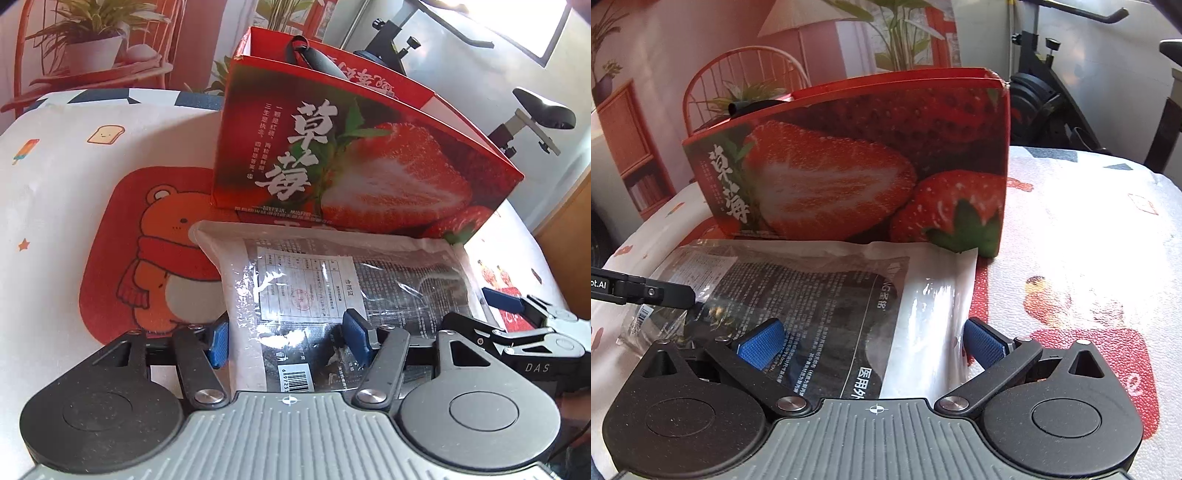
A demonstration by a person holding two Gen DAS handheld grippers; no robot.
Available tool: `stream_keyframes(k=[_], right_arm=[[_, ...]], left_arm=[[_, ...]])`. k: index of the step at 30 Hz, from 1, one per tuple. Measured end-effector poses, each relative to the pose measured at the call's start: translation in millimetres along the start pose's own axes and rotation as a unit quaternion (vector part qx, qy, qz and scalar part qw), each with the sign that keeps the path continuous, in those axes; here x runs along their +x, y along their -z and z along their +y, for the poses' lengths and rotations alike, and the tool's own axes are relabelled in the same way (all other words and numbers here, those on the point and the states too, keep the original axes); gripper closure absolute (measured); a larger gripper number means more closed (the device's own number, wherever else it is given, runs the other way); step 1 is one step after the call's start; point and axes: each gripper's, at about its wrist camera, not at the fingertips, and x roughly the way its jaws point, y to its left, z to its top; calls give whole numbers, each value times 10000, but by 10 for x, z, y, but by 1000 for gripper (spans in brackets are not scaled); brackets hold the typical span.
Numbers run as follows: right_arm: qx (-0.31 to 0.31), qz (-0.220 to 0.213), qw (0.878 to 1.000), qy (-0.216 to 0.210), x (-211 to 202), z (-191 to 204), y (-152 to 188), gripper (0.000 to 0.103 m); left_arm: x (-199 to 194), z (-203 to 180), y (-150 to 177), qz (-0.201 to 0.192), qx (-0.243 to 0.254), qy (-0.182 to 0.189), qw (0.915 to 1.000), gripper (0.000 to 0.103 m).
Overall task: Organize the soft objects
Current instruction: 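Close both grippers on the edge of the plastic bag, then lift the plastic bag with both grippers over the red box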
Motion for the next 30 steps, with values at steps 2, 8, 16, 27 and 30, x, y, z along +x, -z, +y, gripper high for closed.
stream_keyframes(k=[2,8,16,27,30], right_arm=[[53,114,9998,-129,-3,2,-28,0],[-59,440,9986,-275,-72,150,-2,1],[83,751,9964,-374,-269,77,-47,20],[-423,-171,9977,-510,-791,114,-675,22],[-494,-476,9967,-429,-928,103,-994,20]], left_arm=[[-20,-44,52,39,44,53,10000,39],[-70,-247,206,134,326,148,9993,38],[-178,-186,267,138,64,297,9994,40],[-699,-365,-381,-1003,348,414,9935,37],[-803,-479,-655,-1343,526,467,9884,35]])
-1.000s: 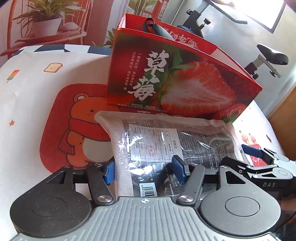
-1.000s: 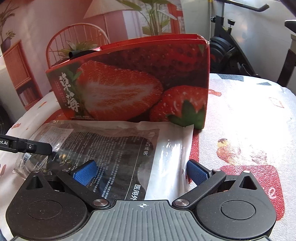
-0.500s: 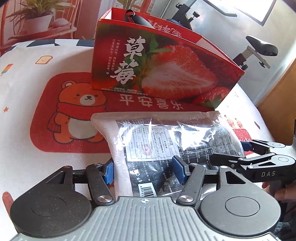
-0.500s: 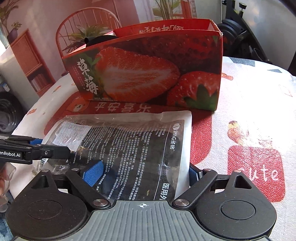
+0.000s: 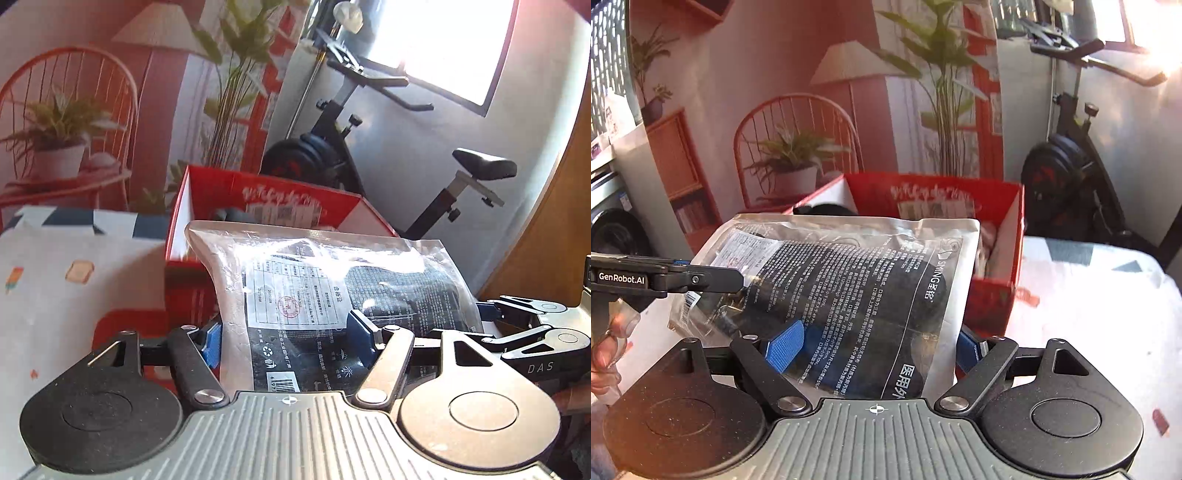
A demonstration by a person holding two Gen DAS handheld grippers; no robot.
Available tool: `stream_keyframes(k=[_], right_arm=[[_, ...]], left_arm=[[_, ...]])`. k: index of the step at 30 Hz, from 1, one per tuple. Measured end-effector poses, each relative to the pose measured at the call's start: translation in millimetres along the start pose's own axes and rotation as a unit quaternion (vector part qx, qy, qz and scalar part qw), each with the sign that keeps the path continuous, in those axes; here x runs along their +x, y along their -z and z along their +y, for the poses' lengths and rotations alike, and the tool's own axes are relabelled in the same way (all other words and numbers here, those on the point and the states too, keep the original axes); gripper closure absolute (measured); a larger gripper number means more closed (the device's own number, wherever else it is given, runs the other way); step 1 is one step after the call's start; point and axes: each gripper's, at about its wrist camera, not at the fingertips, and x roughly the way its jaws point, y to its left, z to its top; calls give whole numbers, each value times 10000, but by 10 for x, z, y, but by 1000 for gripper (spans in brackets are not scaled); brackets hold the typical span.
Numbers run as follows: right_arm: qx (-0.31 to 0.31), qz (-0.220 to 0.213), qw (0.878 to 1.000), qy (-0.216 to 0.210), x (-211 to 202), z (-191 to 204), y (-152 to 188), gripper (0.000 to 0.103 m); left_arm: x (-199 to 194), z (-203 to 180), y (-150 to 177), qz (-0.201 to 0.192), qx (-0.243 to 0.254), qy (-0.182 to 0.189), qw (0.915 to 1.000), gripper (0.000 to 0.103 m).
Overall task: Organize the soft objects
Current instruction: 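Lift the plastic bag with both grippers over the red box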
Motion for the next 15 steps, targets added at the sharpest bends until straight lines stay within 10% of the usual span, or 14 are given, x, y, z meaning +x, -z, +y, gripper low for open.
stream_keyframes(k=[15], right_arm=[[100,-266,9982,534,797,-547,-1047,22]], left_arm=[[870,-32,-1009,-481,268,-55,9985,35]])
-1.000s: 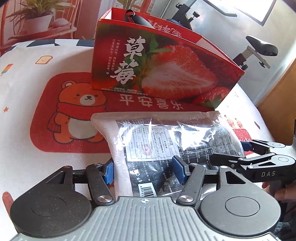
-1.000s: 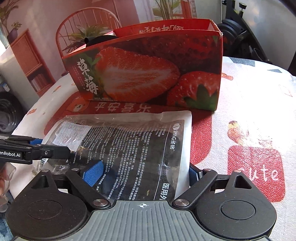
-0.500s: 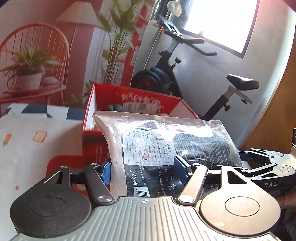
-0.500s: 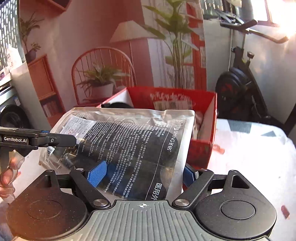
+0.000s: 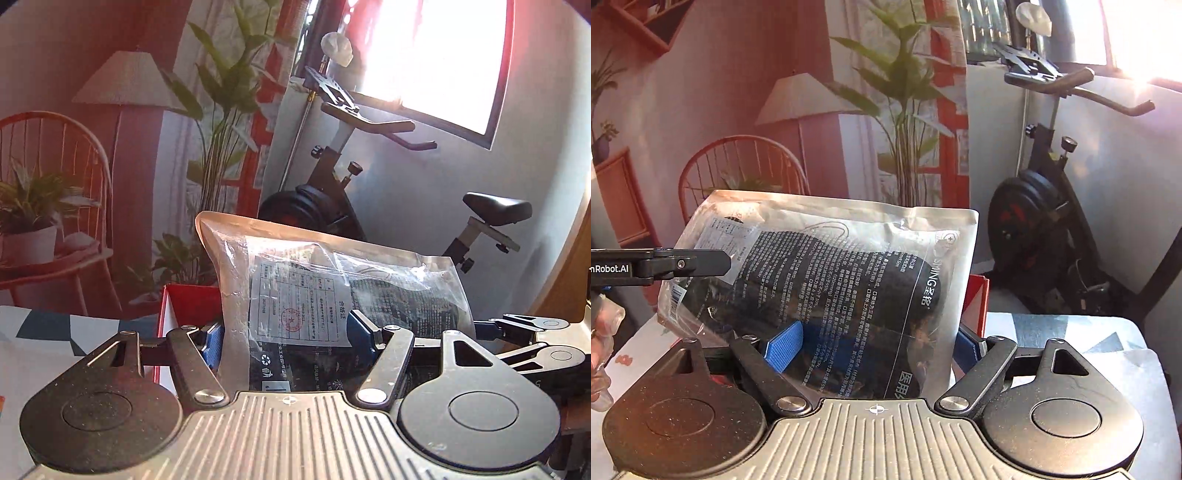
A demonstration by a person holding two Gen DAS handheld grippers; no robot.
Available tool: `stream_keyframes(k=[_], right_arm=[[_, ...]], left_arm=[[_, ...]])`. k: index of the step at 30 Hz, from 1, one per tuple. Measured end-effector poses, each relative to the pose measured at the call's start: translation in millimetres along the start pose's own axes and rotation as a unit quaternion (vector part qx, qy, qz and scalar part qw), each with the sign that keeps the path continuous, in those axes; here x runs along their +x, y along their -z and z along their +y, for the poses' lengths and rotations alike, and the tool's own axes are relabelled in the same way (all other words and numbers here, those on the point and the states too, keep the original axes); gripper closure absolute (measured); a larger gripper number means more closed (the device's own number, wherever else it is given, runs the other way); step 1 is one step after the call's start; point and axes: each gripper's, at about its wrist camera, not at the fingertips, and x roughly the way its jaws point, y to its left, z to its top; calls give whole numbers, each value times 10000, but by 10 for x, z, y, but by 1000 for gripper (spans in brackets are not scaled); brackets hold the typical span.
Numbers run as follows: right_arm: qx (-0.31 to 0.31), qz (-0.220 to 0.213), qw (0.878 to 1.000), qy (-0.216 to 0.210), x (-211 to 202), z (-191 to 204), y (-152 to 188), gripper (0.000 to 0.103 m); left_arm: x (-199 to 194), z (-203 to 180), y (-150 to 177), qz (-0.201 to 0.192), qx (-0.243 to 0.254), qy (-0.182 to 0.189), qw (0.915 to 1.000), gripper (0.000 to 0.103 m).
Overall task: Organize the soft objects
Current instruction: 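Lift the plastic bag with both grippers over the red box, then lower the plastic bag into the box and open both grippers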
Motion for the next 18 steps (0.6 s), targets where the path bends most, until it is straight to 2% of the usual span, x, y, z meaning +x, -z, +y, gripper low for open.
stream_keyframes(k=[5,9,12,18], right_arm=[[-24,307,9995,37,534,34,-65,22],[-79,624,9980,12,830,59,-23,21],[-214,792,9965,134,957,60,26,16],[-285,681,9969,276,928,12,22,15]], left_arm=[[384,198,-38,284,-187,-89,9994,35],[609,304,7,666,-41,-272,9974,34],[661,378,66,830,49,-271,9962,29],[661,484,86,843,21,-332,9959,26]])
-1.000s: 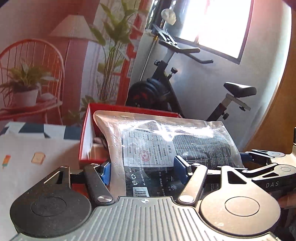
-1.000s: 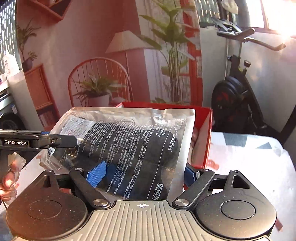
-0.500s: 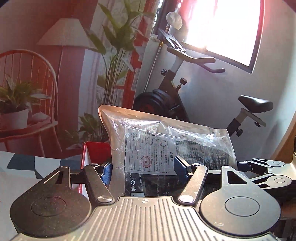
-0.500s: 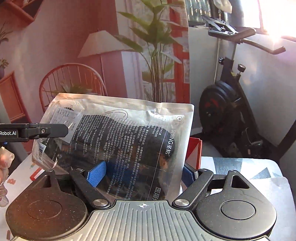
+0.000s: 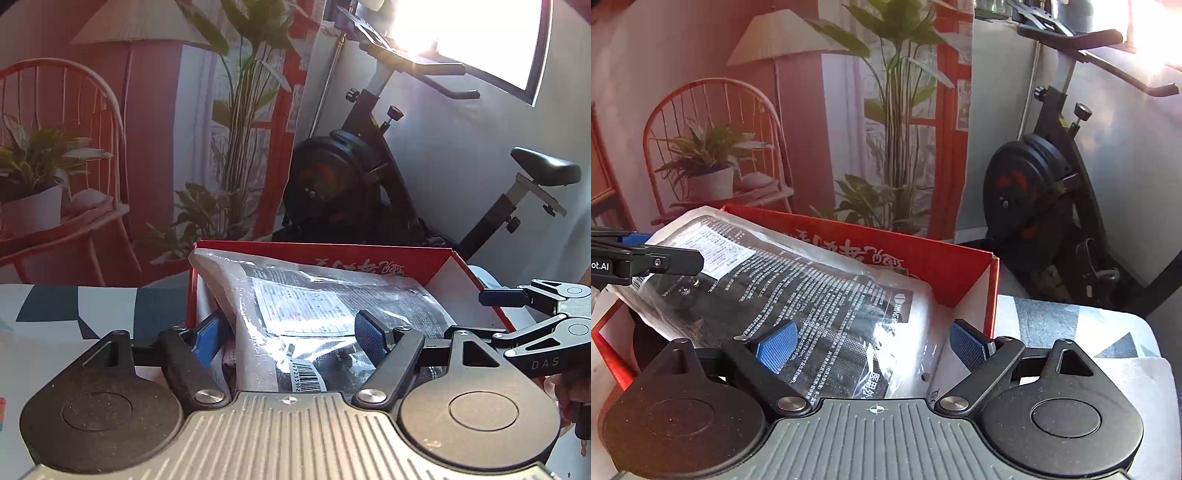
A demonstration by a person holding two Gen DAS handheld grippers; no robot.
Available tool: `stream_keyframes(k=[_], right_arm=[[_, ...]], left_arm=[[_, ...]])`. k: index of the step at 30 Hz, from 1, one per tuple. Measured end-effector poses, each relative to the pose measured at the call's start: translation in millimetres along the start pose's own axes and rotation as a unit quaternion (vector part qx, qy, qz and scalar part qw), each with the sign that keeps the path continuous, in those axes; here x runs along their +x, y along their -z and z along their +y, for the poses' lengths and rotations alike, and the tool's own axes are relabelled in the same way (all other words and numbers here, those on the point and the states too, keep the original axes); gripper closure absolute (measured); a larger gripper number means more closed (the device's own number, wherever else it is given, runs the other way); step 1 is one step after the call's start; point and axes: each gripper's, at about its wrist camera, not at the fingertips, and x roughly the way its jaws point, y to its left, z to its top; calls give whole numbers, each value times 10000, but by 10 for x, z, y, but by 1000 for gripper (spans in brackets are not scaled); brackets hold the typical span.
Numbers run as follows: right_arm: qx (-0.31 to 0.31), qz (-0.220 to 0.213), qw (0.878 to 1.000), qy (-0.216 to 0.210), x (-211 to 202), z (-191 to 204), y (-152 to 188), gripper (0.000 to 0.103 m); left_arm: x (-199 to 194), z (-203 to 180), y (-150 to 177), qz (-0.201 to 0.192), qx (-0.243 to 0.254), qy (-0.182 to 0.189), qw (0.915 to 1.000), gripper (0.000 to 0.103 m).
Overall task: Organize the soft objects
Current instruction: 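Lower the plastic bag into the box and open both grippers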
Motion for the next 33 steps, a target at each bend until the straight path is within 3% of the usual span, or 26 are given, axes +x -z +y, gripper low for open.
stream_keyframes(k=[6,9,10,12,14,17,21,23,28,33], right_arm=[[-160,-115,9998,6,-129,63,14,17],[-210,-232,9995,-105,-186,133,-24,24],[-223,-229,9993,-168,-189,162,-39,28],[-257,-174,9991,-297,-170,224,-65,39],[-247,-88,9988,-405,-124,268,-77,62],[-98,91,9989,-447,-23,278,-65,72],[22,370,9982,-468,118,254,-54,83],[-84,598,9975,-379,213,256,-61,95],[-15,1241,9916,-375,436,217,-113,96],[169,1429,9886,-451,505,183,-104,96]], left_arm=[[-148,-34,-37,-231,121,-169,9995,24],[-244,-52,-52,-393,118,-80,9991,25],[-259,-59,-57,-426,127,-51,9990,28],[-253,-74,-63,-412,136,19,9991,43],[-180,-94,-58,-234,137,87,9996,61],[-4,-110,-4,101,39,250,9996,68],[230,-154,65,395,55,265,9989,68],[343,-173,57,559,43,258,9981,68],[647,-200,62,1206,146,279,9922,68],[666,-208,61,1306,273,263,9907,68]])
